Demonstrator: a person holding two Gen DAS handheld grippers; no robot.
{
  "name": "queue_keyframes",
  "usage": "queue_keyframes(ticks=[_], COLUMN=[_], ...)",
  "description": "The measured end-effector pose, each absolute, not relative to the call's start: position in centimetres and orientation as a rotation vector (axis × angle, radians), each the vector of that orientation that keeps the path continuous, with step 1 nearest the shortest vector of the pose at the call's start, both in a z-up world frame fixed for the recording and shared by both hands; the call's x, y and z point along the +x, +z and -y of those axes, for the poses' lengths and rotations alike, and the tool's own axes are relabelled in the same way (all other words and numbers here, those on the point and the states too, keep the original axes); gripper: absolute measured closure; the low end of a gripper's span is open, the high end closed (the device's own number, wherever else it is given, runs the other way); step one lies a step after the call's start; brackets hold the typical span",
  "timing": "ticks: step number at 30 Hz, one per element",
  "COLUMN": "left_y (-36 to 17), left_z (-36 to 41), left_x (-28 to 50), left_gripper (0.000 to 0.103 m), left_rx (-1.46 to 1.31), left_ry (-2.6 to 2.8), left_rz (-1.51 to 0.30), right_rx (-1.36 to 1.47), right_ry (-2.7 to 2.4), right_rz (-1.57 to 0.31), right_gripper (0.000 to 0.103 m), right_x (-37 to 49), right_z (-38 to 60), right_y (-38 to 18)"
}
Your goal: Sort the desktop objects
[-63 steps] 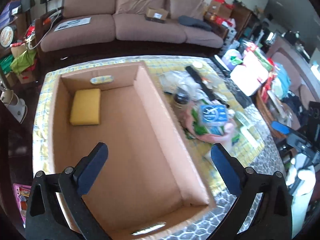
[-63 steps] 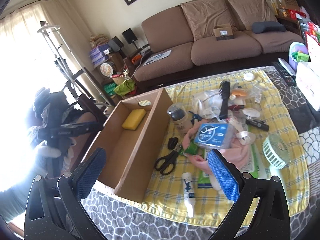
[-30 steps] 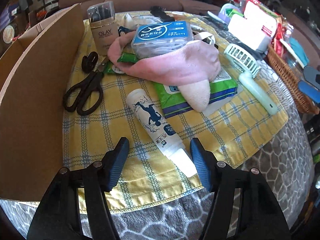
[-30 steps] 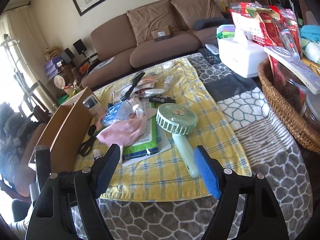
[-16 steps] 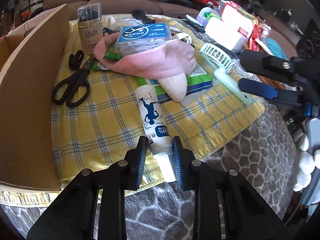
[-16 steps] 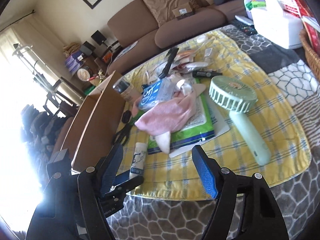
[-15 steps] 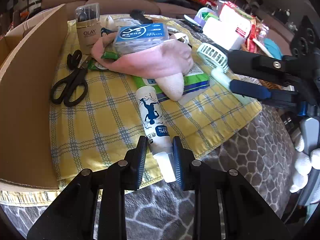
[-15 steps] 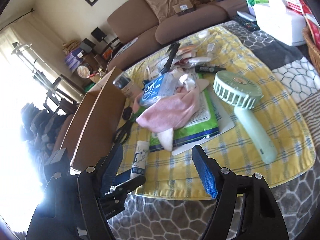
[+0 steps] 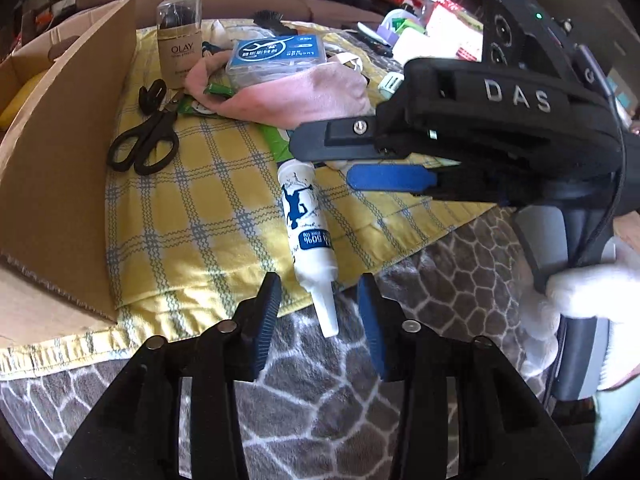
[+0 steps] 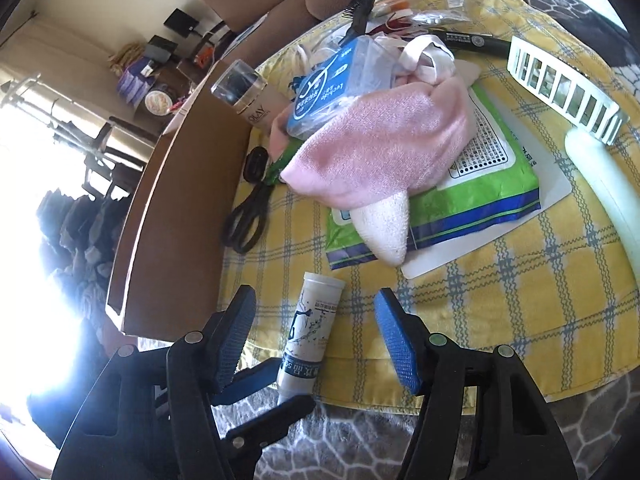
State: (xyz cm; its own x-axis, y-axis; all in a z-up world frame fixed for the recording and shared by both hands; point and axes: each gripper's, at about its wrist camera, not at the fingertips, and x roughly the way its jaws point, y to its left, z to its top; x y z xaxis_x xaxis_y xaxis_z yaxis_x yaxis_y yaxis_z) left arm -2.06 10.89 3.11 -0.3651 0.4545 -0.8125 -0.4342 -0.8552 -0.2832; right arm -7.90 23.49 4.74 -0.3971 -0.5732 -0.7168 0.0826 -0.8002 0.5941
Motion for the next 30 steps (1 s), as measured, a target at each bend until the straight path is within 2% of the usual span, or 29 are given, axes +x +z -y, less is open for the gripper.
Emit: queue_keyframes(ticks=[5,8,10,11,12,17,25,27,30], left_y=[3.2,3.2,3.1,3.0,3.0,3.0,4.9,5.7,6.2], left_z=[-11.4,-11.7,-11.8,-11.8,-11.6,-11.1,-9.4,-9.1,-8.9], left_x=[-0.9,-1.5,-1.8,-1.9,-1.9,-1.3,-1.0,-1.4,-1.9], left_gripper=[0.064,0.065,0.081,0.096,0.098,0.098,0.098,0.098,0.098], left_rx=[-1.33,-1.35,-1.36,-1.371,-1.374,-1.382,-1.327,-1.32,-1.31], left_ry=[2.263,2.267,2.266,2.264,2.257,2.224,2.217,2.221,2.237], left_rz=[-0.047,-0.018,-0.01,-0.017,-0.012,-0.016,0.102,0.142,0.145], right_rx=[1.411,1.418,1.423,1.423,1.424,1.411,1.422,1.424,1.414], right_ry=[-2.239,-2.237,-2.237,-2.238,-2.24,-2.247,-2.209,-2.175,-2.075], right_rz=[0.646,0.641,0.64,0.641,0.644,0.689,0.706,0.764,0.946], right_gripper=[0.035,0.035,0.035,0.035,0.035,0.035,0.035,0.035,0.034], right_x=[-7.8,-7.8,-7.7,-7.7,-7.7,-7.8,-7.7,-7.7,-7.3], right_z=[-23.1,-22.9,-22.9,-22.9,-23.0,-23.9,-23.3,-23.7,-24.7], right_y=[5.2,5.1,5.1,5.1,5.1,5.2,4.9,4.6,3.5])
